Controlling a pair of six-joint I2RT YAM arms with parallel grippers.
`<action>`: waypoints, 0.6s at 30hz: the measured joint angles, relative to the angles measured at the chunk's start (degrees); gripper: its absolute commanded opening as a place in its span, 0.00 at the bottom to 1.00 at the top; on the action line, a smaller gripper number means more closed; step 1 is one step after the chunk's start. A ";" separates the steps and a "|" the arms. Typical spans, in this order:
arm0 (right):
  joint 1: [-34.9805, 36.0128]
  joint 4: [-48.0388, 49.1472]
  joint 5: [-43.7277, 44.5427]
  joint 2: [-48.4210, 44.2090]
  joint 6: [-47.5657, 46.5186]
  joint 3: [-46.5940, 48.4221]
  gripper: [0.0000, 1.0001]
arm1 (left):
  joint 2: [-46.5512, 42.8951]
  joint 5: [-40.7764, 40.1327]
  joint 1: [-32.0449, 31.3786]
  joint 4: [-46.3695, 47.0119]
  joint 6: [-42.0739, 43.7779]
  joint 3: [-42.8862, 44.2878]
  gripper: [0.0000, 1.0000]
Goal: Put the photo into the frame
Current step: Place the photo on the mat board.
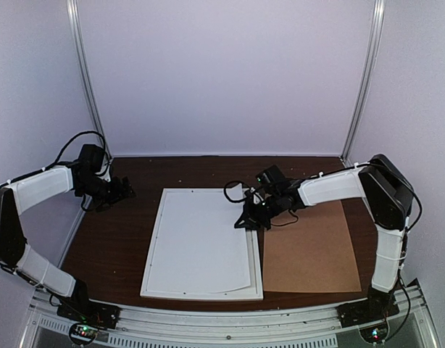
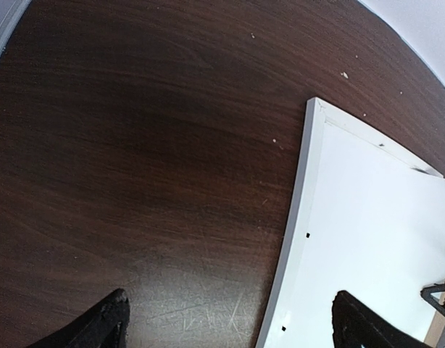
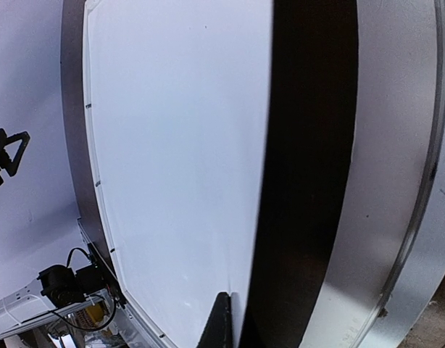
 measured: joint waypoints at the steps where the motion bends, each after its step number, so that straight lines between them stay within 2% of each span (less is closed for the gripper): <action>1: 0.00 0.00 0.02 0.00 -0.15 0.00 0.05 | 0.02 0.00 0.00 0.02 0.00 0.00 0.98; 18: 0.02 -3.26 0.83 0.00 -2.29 1.03 0.31 | 0.02 0.61 -0.35 0.02 0.02 0.00 0.98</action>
